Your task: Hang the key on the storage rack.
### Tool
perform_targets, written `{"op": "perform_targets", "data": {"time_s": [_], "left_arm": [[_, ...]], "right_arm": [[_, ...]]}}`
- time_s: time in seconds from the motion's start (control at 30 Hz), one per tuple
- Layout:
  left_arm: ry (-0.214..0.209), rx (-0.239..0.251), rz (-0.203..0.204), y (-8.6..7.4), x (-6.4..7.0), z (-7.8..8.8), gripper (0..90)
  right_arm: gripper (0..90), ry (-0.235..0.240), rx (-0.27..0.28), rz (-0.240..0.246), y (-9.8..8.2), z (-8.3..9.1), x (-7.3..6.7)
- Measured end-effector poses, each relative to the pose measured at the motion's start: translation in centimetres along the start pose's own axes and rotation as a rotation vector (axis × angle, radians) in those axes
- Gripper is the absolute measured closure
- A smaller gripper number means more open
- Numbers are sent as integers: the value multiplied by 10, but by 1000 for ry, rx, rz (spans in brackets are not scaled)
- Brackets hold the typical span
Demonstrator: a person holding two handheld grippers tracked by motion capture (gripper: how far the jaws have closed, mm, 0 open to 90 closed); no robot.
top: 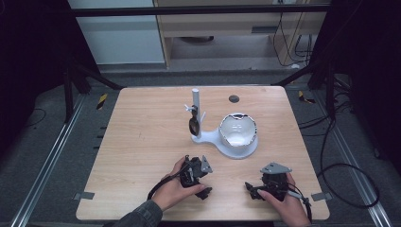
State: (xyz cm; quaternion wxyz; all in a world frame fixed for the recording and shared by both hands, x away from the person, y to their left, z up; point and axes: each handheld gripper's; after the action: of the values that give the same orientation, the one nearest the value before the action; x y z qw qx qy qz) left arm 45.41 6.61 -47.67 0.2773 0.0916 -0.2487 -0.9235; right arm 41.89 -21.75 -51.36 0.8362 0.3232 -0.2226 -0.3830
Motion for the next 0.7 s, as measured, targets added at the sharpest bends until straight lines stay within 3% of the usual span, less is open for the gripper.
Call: {"op": "perform_targets", "data": {"time_s": [0.27,0.57,0.7], "left_arm": [[-7,96,30,-4,-6,-7,62],[-23,136,69,-9,-11,-18,56],[-4,153,75,-8,-12,-19,60]], "right_arm": [[4,0,0,0,0,0,0],[4,0,0,0,0,0,0],[4,0,0,1,0,0,0]]}}
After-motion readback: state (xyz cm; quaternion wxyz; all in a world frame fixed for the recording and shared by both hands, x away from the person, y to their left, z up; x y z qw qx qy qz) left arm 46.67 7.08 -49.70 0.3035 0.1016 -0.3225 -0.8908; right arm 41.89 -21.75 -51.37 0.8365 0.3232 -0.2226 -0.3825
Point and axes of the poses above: each handheld gripper's, and its own axes: z roughly backward along the jaws, y roughly out of its top, x roughly to its right, and after that the axes turned 10 degrees about z, right-handed
